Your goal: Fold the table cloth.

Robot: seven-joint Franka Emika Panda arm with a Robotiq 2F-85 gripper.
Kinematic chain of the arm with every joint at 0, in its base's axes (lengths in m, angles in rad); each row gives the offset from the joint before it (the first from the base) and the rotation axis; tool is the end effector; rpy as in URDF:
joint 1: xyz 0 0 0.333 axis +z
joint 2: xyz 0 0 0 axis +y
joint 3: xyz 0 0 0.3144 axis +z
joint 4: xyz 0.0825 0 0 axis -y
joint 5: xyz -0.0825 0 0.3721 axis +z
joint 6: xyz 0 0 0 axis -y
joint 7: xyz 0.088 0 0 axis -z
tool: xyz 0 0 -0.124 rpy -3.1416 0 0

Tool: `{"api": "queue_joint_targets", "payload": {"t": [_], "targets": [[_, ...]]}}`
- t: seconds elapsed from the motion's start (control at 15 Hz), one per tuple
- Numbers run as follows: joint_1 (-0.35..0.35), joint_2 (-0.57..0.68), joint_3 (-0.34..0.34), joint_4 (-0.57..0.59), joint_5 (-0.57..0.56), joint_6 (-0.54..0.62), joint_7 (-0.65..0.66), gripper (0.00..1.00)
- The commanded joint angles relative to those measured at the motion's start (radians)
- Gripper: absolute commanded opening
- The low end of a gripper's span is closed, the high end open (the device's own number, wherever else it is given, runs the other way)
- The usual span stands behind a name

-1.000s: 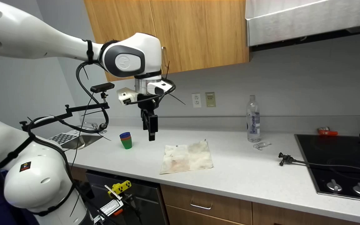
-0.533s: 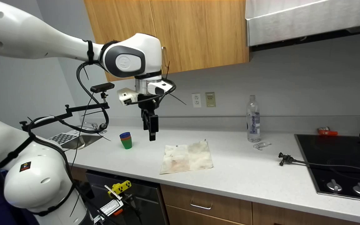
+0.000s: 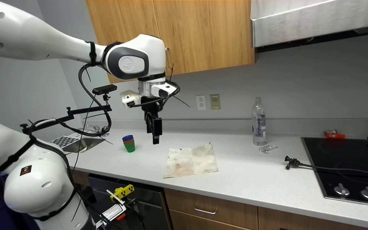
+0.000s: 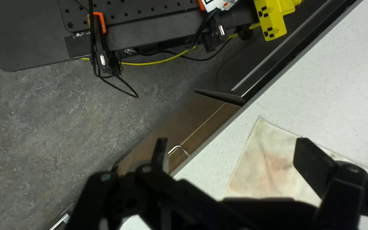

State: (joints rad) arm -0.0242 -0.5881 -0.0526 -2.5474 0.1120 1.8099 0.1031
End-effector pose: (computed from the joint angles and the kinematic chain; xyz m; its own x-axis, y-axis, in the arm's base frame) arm 0.3385 -0.0150 0.4407 0.9679 -0.1900 -0.1644 -0.2103 -0.9707 -0.1160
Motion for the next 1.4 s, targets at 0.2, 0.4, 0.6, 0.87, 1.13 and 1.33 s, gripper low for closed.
{"api": "queue_joint_targets", "payload": {"t": [0.2,0.4,0.6,0.87,1.13,1.33], "targets": [[-0.005,0.001,0.005,0.0,0.001,0.013,-0.045,1.0],[-0.008,0.147,-0.007,0.006,-0.007,0.167,-0.091,1.0],[-0.007,0.088,0.004,-0.016,0.001,0.179,-0.063,1.0],[-0.005,0.211,0.002,-0.009,0.0,0.27,-0.073,1.0],[-0.005,0.209,0.002,-0.001,0.0,0.27,-0.073,1.0],[0.01,0.244,0.025,0.017,-0.017,0.299,-0.081,1.0]]}}
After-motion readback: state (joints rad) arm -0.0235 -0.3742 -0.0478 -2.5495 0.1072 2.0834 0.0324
